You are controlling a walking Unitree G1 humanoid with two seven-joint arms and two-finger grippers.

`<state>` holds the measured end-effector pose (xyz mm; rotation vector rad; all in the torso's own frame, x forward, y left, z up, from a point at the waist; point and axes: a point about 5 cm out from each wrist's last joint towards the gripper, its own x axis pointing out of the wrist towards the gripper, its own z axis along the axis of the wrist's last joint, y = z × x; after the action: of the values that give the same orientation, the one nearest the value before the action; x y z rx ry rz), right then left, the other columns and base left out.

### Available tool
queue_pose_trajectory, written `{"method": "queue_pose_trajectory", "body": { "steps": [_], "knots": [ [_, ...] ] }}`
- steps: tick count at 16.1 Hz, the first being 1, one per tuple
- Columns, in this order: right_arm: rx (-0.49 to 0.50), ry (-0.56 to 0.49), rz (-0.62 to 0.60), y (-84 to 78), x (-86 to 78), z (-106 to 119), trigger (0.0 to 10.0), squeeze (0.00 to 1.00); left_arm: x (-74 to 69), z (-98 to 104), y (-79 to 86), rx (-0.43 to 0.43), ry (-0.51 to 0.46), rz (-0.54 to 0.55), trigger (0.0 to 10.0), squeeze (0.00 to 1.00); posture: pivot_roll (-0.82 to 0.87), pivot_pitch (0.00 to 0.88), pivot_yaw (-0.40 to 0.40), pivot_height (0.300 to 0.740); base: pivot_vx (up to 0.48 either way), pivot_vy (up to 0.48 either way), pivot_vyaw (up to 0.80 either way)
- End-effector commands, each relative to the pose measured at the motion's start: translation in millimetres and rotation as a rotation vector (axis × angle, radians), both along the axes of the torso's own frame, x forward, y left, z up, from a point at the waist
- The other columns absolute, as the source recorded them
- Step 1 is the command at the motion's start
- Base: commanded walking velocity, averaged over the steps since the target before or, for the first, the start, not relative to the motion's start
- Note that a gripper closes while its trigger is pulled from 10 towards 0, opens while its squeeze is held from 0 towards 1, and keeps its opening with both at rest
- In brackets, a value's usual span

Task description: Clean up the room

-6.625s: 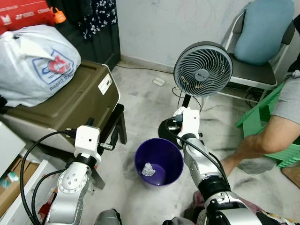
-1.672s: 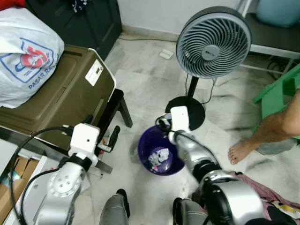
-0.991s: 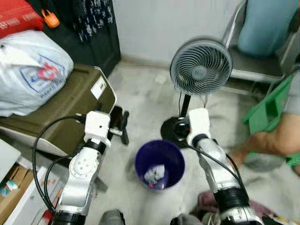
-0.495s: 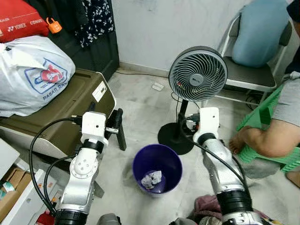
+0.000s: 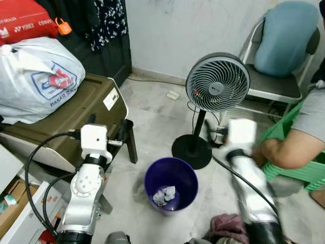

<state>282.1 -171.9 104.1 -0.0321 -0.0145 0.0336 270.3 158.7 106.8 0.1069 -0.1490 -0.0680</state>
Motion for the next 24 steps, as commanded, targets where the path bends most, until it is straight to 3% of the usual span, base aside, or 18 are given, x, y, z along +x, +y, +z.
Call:
{"method": "queue_pose_trajectory", "body": {
  "steps": [1, 3, 7, 8, 12, 14, 19, 24],
  "knots": [
    [0.008, 0.001, 0.014, -1.0, -5.9, 2.8, 10.0, 0.0, 0.6, -1.7, -1.7, -0.003, 0.009, -0.004, 10.0, 0.0, -0.1, 0.0, 0.004, 0.74, 0.0, 0.0, 0.0],
    [-0.016, 0.007, 0.075, 7.0, -16.2, -1.0, 10.0, 0.0, 0.8, -2.2, -4.7, -0.012, 0.016, -0.011, 10.0, 0.0, -0.11, 0.005, 0.007, 0.74, 0.0, 0.0, 0.0],
    [0.017, 0.002, 0.058, 23.6, 5.2, 7.3, 10.0, 0.0, 7.5, 4.2, -6.8, -0.04, 0.001, -0.011, 10.0, 0.0, -0.11, 0.001, -0.029, 0.74, 0.0, 0.0, 0.0],
    [0.006, -0.007, 0.066, 27.2, 7.3, 7.8, 10.0, 0.0, 8.0, 2.4, -4.8, -0.05, 0.008, 0.012, 10.0, 0.0, -0.11, 0.0, -0.005, 0.74, 0.0, 0.0, 0.0],
    [0.01, -0.014, 0.06, 22.9, 10.2, 5.1, 10.0, 0.0, 5.7, -10.6, -3.7, -0.103, 0.063, 0.038, 10.0, 0.0, -0.11, 0.0, 0.016, 0.74, 0.0, 0.0, 0.0],
    [-0.003, -0.027, 0.071, 24.4, 18.7, 6.5, 10.0, 0.0, 7.3, -8.3, -6.5, -0.088, 0.04, 0.04, 10.0, 0.0, -0.09, 0.0, -0.011, 0.74, 0.0, 0.0, 0.0],
    [-0.031, -0.037, 0.097, 24.8, 19.5, 7.2, 10.0, 0.0, 1.7, -7.3, 0.0, -0.102, 0.013, 0.051, 10.0, 0.0, -0.09, 0.0, -0.032, 0.74, 0.0, 0.0, 0.0],
    [-0.044, -0.043, 0.113, 28.4, 19.0, 8.9, 10.0, 0.0, 6.4, -6.5, -6.2, -0.094, 0.021, 0.022, 10.0, 0.0, -0.11, 0.017, -0.016, 0.74, 0.0, 0.0, 0.8]
  ]
}}
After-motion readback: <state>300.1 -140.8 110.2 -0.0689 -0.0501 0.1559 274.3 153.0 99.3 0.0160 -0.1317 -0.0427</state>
